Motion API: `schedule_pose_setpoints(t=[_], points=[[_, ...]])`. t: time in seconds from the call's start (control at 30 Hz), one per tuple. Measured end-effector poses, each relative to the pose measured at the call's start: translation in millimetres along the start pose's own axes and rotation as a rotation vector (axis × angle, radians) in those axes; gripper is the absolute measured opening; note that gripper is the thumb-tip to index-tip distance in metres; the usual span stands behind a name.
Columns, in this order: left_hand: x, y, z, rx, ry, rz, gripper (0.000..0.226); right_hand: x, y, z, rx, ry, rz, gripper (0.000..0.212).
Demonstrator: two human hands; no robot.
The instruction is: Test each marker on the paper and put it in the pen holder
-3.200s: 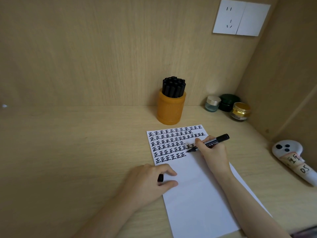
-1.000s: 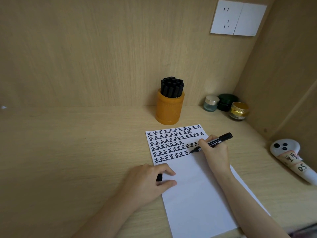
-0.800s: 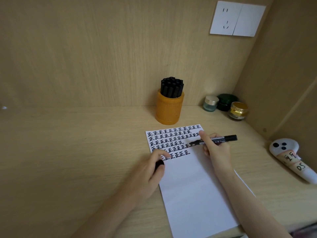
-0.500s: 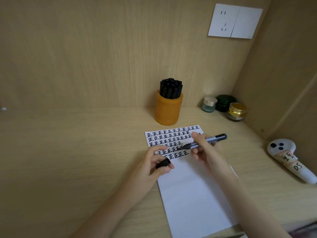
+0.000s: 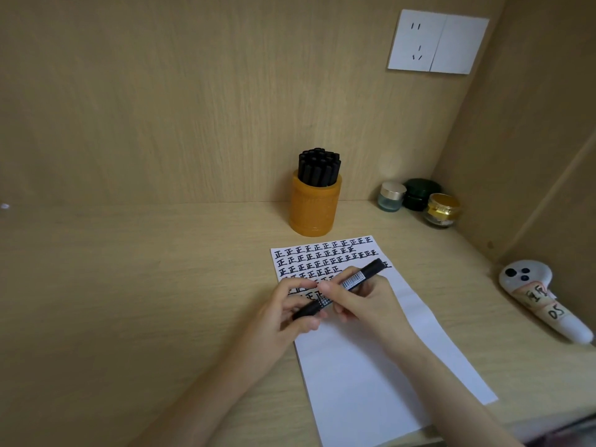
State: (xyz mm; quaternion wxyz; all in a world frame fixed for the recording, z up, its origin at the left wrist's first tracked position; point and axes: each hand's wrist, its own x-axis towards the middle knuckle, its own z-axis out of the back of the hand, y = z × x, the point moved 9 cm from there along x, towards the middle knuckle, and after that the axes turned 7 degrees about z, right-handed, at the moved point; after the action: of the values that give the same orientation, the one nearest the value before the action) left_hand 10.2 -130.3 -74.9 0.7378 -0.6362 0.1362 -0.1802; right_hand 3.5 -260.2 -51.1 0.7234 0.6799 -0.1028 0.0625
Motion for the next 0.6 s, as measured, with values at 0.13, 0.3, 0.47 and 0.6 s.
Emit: schedule_pose_setpoints(t=[0.13, 0.3, 0.47, 0.6], points=[[2, 2, 15, -0.042, -0.132, -0.001, 0.031, -1, 7, -5, 0.040, 0.038, 0.026, 0.014], [1, -3, 26, -0.121, -0.230, -0.040, 0.022, 0, 6, -6, -0.001, 0.029, 0.037, 0.035], [-1, -4, 25, -0.128, -0.228, -0.063, 0.018, 1, 7, -10, 0.050, 0.040, 0.059, 0.009], [-3, -7, 22, -0.107, -0.222, -0.070, 0.019, 1, 2, -10, 0.061, 0.034, 0.042, 0.007]])
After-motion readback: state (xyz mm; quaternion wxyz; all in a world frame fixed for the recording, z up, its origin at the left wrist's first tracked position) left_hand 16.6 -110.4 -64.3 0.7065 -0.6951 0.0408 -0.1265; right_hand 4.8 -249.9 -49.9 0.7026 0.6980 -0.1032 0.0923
